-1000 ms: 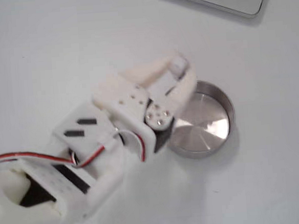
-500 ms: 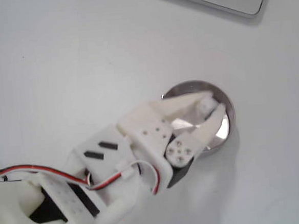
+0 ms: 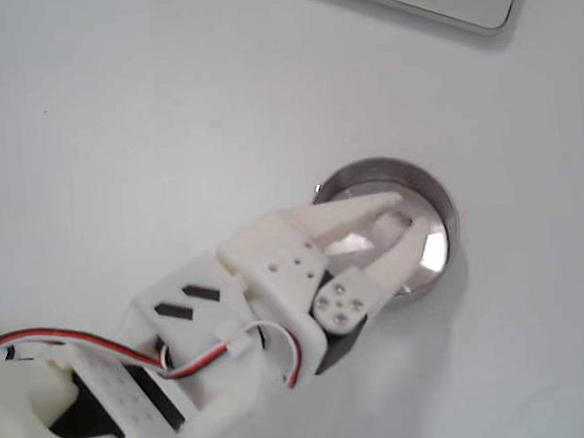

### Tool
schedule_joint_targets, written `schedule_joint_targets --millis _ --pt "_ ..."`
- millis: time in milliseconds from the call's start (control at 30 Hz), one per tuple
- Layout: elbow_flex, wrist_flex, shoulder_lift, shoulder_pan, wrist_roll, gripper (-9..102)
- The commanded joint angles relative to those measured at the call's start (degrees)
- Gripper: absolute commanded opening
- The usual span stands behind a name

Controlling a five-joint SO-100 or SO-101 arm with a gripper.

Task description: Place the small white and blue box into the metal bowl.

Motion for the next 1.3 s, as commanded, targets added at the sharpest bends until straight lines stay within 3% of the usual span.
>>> schedule_joint_targets --millis 0,300,400,533,867,967,1100,1267 --pt "0.18 -0.97 0.88 -0.35 0.26 15" --pt "0.79 -0.44 5.98 -4.31 -1.05 14" --pt "2.81 -0.35 9.14 -8.61 -7.47 9" --pt "4.57 -0.88 13.10 -14.06 -21.80 -7" --pt "12.22 0.00 31.82 -39.55 -74.62 -6" --pt "12.22 1.23 31.73 -46.49 -84.90 -6" --pt "11.95 15.64 40.87 -53.35 -87.54 -5" --pt "12.66 49.57 62.49 -55.99 -87.54 -6"
